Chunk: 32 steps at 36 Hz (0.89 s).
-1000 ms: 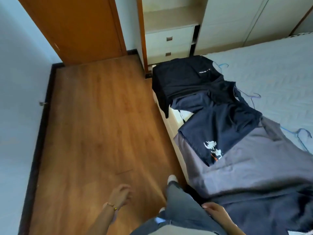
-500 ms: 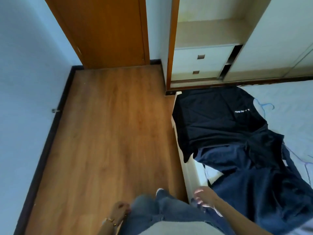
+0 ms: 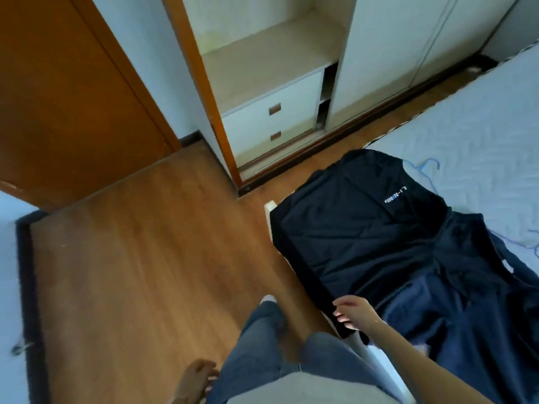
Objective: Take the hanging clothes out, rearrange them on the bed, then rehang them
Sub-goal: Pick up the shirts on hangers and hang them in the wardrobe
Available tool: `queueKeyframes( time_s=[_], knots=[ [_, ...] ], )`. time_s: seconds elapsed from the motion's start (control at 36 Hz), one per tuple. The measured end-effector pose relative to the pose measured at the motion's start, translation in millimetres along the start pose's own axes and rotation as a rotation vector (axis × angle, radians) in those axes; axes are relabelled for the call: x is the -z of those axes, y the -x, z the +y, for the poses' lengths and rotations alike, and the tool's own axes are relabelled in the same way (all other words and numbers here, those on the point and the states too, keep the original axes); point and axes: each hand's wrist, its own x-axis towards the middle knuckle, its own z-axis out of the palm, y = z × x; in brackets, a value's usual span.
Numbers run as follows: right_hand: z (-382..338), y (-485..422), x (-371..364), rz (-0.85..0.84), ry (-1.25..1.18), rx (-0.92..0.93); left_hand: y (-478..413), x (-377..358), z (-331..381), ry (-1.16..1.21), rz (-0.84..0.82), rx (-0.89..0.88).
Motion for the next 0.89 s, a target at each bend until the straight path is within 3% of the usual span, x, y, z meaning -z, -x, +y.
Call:
queueKeyframes(
  time_s=[0.06, 0.17, 0.33, 0.58, 0.89],
  knots=[
    [3, -2, 2, 0.063, -0.06, -0.048, -15, 6, 64, -0.015, -0.06, -0.025],
    [13, 10, 2, 0.208, -0.231, -0.167, -49, -13, 182, -0.265, -0.218, -0.167],
    [39, 17, 3, 0.335, -0.433, -0.272, -68, -86, 322, -0.494, -0.353, -0.372],
    [49, -35, 54, 0.436, -0.789, -0.387, -82, -207, 411, -0.738, -0.472, -0.404],
    [14, -128, 218, 0.605, -0.643, -0.256, -119, -332, 513, -0.897, -0.474, -0.588]
  ],
)
